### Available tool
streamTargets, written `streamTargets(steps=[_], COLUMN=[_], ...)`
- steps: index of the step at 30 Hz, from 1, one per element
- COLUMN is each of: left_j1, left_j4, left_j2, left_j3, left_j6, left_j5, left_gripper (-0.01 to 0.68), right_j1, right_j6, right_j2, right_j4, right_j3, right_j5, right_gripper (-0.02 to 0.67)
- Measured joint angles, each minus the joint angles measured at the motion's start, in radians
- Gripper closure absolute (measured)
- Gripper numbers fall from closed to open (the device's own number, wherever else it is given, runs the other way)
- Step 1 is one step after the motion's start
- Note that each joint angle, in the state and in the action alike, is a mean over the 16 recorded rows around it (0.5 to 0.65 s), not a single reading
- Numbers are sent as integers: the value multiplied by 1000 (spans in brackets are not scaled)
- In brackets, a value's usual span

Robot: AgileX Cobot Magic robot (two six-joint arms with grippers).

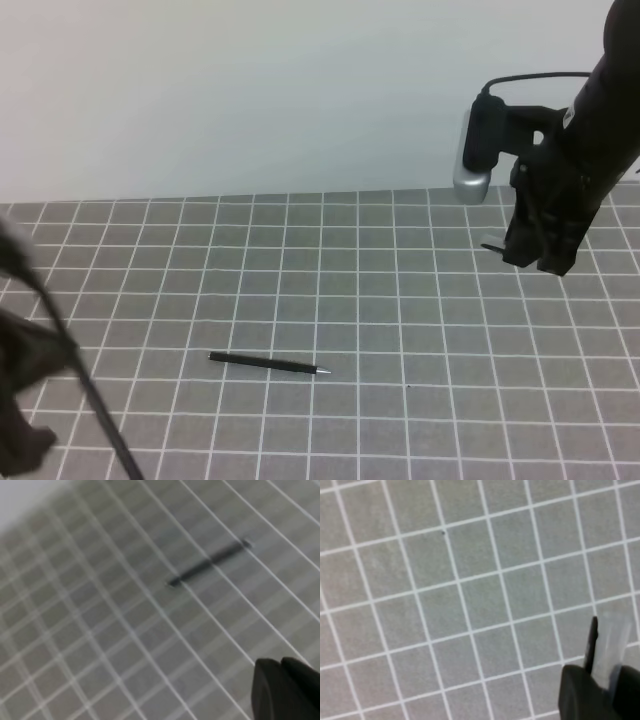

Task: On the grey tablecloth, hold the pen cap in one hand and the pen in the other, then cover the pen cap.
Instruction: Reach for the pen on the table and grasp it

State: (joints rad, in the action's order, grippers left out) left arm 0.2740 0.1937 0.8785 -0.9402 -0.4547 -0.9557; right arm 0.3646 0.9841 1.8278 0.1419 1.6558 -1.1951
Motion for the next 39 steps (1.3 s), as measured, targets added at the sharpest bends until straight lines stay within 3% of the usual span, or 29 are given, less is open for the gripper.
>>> streamTargets(steps=[5, 9, 16, 21, 25, 39], left_j1=[0, 0, 0, 0, 0, 22], left_j4=[152, 236, 284, 239, 175, 31], left_j2=[191, 338, 545, 657, 736, 927], left_j3=[-110, -171, -250, -284, -296, -301], left_j6=[-234, -366, -499, -587, -665, -960], left_j5=[-162, -217, -157, -88, -30, 163], left_gripper=[667, 620, 435, 293, 219, 194], right_j1=[0, 0, 0, 0, 0, 0], right_j6=[-5, -10, -39, -71, -98, -149], right_j2=[-1, -1, -1, -1, -1, -1], right_j4=[10, 14, 16, 8, -12, -77], right_j3=[-1, -1, -1, -1, -1, -1], right_j5=[-34, -58, -91, -102, -105, -107], right_gripper=[652, 652, 652, 652, 652, 652])
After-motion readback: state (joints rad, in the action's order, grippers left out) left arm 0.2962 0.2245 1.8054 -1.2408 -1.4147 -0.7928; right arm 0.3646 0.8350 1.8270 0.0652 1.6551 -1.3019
